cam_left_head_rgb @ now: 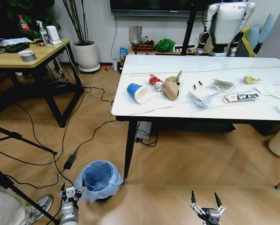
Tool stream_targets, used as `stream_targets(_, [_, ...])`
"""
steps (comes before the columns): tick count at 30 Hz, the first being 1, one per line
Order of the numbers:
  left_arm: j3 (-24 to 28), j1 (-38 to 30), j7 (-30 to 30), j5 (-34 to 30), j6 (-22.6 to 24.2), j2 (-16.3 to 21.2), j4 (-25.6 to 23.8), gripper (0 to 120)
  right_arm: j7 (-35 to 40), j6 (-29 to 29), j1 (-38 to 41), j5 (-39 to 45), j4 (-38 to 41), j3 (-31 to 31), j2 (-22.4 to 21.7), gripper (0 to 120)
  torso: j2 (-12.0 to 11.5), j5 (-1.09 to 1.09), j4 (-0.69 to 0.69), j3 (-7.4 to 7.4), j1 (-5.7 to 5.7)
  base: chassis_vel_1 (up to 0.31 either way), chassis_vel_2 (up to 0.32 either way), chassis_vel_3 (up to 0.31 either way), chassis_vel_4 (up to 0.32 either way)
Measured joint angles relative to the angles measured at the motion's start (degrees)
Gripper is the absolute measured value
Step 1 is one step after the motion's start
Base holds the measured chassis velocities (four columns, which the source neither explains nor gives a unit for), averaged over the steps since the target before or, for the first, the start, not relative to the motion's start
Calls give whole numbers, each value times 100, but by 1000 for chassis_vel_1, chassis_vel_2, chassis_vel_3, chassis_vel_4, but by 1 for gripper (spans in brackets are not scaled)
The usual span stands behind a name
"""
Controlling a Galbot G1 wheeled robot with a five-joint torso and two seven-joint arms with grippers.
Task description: Pick up the trash bin and place the trash from the table into it.
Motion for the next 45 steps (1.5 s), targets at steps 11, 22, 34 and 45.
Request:
stream_targets(11, [-15,-398,-81,-219,490,32,321,100,-9,40,-51,21,-28,-4,-7,100,9,1,0,5,4,0,0,0,0])
stream_targets(22, [178,-461,-255,-349,1007,-16,207,100,-39,141,-94,35,-82,1,-11,100,13,1,0,8,5,0,0,0,0])
stream_targets(34, [234,-662,-272,-551,1549,-24,433,100,-79,151,-133,60,-95,-14,-13,100,16,1,0,9,7,0,0,0,0])
stream_targets(45, [234,-896,-197,-534,1553,-44,729,86,-88,172,-144,61,-147,2,-13,100,17,1,1,11,7,0,0,0,0])
